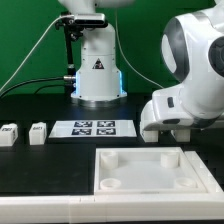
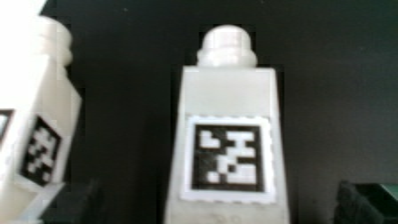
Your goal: Assemble one leg
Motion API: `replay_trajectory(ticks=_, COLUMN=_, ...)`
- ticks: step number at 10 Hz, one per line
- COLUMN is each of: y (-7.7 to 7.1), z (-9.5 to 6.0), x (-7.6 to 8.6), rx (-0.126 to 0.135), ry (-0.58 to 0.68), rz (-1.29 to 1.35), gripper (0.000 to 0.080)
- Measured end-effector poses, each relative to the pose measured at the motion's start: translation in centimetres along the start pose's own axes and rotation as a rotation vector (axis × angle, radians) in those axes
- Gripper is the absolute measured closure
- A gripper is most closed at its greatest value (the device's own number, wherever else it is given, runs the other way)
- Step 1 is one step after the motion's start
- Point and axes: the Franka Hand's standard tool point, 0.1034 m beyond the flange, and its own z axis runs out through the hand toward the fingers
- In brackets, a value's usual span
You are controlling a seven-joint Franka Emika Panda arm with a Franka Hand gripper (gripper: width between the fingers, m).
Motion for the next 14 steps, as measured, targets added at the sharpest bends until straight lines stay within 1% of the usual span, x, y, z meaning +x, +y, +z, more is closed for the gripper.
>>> replay_trajectory(ticks=3, y=-0.03, z=0.17, x=0.02, rx=0.000, ry=0.001, rz=-0.002, gripper=0.0151)
replay_trajectory(ticks=5, y=0.29, z=0.38, x=-0.03, rx=0.000, ry=-0.004, rz=0.000, gripper=0.0151)
replay_trajectory(ticks=6, y=0.52, z=0.43, x=-0.03, rx=0.003, ry=-0.006, rz=0.004, gripper=0.0239)
replay_trajectory(ticks=7, y=0.62, z=0.41, x=0.00, rx=0.005, ry=-0.006, rz=0.005, gripper=0.0374)
replay_trajectory(ticks=8, y=0.67, z=0.39, x=0.01, rx=0.006, ry=-0.006, rz=0.006, gripper=0.0374)
replay_trajectory(ticks=9, y=0.69, z=0.38, x=0.02, rx=0.006, ry=-0.006, rz=0.006, gripper=0.0508)
replay_trajectory(ticks=13, y=0.71, z=0.37, x=0.03, rx=0.006, ry=-0.005, rz=0.007, gripper=0.0508)
replay_trajectory(ticks=14, y=0.78, z=0.04, x=-0.28, rx=0.005, ry=-0.011, rz=0.007, gripper=0.0508)
